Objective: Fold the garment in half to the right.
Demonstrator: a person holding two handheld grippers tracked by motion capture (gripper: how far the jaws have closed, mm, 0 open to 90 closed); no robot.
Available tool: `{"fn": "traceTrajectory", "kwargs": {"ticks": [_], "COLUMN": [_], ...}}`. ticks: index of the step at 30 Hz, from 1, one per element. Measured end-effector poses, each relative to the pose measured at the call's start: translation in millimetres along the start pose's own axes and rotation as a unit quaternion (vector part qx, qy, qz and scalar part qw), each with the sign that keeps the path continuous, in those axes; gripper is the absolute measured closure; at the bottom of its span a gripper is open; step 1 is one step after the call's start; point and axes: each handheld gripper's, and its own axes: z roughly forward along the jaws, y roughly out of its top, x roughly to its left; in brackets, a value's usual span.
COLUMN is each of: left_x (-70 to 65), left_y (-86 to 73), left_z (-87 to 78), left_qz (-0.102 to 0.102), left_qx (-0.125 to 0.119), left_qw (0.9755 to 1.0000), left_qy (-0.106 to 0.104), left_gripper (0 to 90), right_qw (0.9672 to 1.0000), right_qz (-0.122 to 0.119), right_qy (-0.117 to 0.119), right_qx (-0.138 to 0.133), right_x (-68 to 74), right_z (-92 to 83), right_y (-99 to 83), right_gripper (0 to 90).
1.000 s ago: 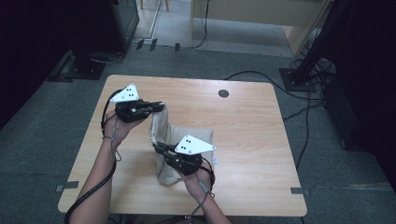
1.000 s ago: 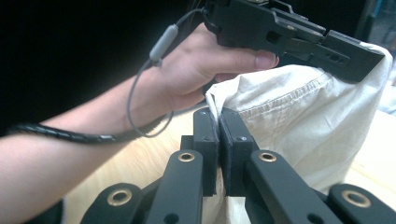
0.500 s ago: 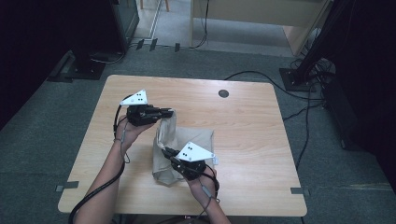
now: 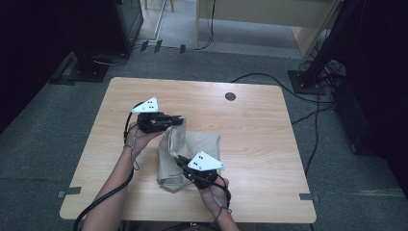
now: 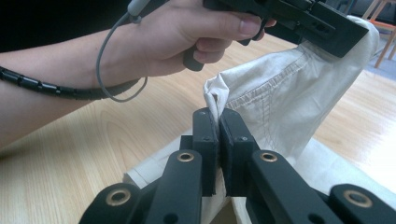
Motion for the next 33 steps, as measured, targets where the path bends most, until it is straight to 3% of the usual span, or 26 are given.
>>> {"fn": "traceTrajectory", "kwargs": {"ticks": [9, 20, 31, 33], "left_x": [0.5, 2.1, 0.7, -2.7], "left_y": [-8.1, -17.5, -19.6, -18.2], "left_z": [20.1, 40.3, 55.3, 59.6], "left_qz": [-0.003, -0.007, 0.001, 0.011], "left_qx": [0.021, 0.035, 0.054, 0.063], "left_qw": [0.9997, 0.9991, 0.9983, 0.9979], "left_qy": [-0.011, -0.021, -0.021, -0.015], "left_gripper": [85.3, 85.1, 84.9, 84.9], "right_qw": [0.9998, 0.9994, 0.9991, 0.9991], "right_qz": [0.012, 0.002, 0.006, 0.011], "right_qy": [-0.009, -0.020, -0.027, -0.028], "right_qx": [0.013, 0.027, 0.031, 0.031], "right_x": [-8.1, -16.3, -23.2, -24.1], "right_z": [-0.2, -2.0, -8.1, -8.5], "right_y": [-15.4, -31.0, -41.9, -44.2], "right_gripper": [85.7, 85.4, 84.8, 84.6]}}
